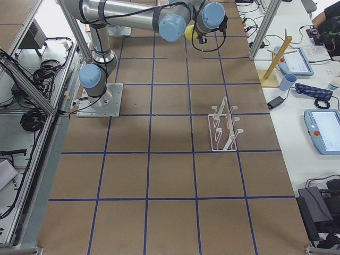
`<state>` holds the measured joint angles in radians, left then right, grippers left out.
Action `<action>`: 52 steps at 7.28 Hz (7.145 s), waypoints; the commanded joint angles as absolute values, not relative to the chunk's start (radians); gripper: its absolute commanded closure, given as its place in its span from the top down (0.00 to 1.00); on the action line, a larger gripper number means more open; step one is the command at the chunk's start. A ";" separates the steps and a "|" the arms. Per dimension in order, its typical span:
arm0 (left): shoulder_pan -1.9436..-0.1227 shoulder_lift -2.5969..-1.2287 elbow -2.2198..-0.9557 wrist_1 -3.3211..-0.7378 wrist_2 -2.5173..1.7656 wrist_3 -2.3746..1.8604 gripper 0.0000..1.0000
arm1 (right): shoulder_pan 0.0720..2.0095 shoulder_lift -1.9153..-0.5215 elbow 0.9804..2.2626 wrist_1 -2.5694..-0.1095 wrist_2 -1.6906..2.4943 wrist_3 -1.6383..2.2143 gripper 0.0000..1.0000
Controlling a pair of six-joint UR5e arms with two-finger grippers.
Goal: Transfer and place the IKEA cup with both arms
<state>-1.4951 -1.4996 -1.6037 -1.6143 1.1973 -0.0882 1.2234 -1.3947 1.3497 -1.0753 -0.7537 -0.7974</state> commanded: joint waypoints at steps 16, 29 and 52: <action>-1.545 -1.473 -1.927 -1.086 0.121 -0.229 0.91 | 1.368 -1.592 1.704 -0.594 -0.101 -1.161 0.22; -1.552 -1.476 -1.925 -1.049 0.126 -0.225 0.04 | 1.368 -1.592 1.703 -0.594 -0.100 -1.148 0.51; -0.804 -1.791 -1.637 -1.390 1.605 0.948 0.00 | 1.532 -1.649 1.660 -1.460 -1.631 0.186 1.00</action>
